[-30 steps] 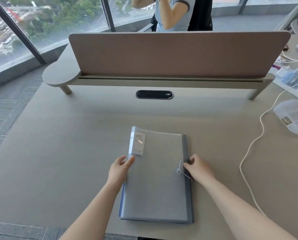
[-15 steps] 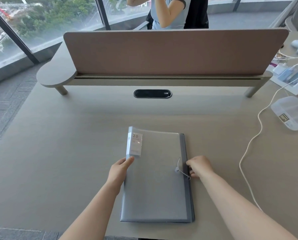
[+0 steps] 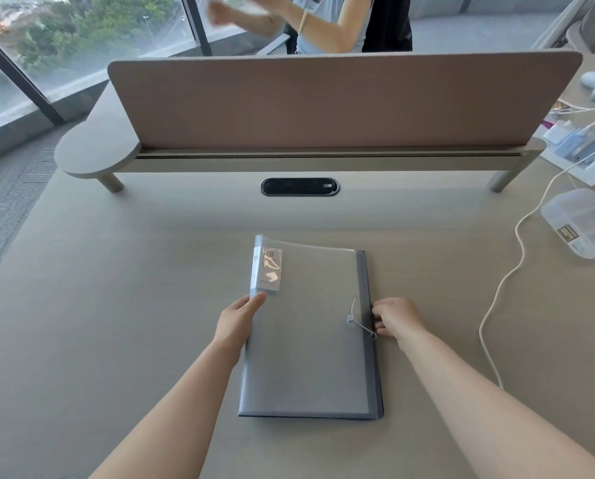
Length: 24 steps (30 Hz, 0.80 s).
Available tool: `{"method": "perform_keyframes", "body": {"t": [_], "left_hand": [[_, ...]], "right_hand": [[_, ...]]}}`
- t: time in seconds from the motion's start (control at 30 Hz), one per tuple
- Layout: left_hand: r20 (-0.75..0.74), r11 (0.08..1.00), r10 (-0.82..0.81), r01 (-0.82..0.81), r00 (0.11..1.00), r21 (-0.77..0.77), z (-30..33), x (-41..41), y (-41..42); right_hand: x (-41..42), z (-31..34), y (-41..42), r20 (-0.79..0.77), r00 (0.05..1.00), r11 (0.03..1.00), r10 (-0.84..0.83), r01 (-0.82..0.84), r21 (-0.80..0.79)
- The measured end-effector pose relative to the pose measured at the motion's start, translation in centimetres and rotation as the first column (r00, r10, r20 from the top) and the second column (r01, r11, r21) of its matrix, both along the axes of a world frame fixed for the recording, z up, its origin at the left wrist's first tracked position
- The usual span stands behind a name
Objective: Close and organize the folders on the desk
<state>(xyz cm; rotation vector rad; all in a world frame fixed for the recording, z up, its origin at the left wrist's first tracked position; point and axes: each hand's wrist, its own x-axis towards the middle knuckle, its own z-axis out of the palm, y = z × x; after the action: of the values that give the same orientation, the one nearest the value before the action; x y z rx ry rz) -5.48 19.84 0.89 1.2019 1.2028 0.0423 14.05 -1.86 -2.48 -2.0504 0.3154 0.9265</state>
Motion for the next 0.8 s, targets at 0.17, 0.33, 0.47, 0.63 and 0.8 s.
{"method": "perform_keyframes", "body": {"t": [0.17,0.33,0.47,0.63,0.8], "left_hand": [[0.005,1.000,0.016,-0.016,1.000,0.007,-0.3,1.5,1.2],[0.016,1.000,0.019,-0.020,1.000,0.008,-0.4,2.1,1.6],[0.012,1.000,0.017,-0.017,1.000,0.021,-0.6,2.2,1.6],[0.012,0.998,0.001,-0.002,1.000,0.060,-0.6,2.1,1.5],[0.025,0.995,-0.034,0.031,0.999,0.097,-0.6,1.9,1.7]], "right_hand": [[1.2,0.3,0.6,0.003,0.999,0.996,-0.035,0.035,0.078],[1.5,0.1,0.8,0.004,0.999,0.993,-0.043,0.042,0.113],[1.5,-0.3,0.5,0.012,1.000,0.994,-0.027,0.026,0.108],[1.7,0.0,0.5,0.008,1.000,0.995,0.005,-0.006,0.104],[2.0,1.8,0.5,0.028,0.997,0.991,0.068,-0.071,0.114]]}}
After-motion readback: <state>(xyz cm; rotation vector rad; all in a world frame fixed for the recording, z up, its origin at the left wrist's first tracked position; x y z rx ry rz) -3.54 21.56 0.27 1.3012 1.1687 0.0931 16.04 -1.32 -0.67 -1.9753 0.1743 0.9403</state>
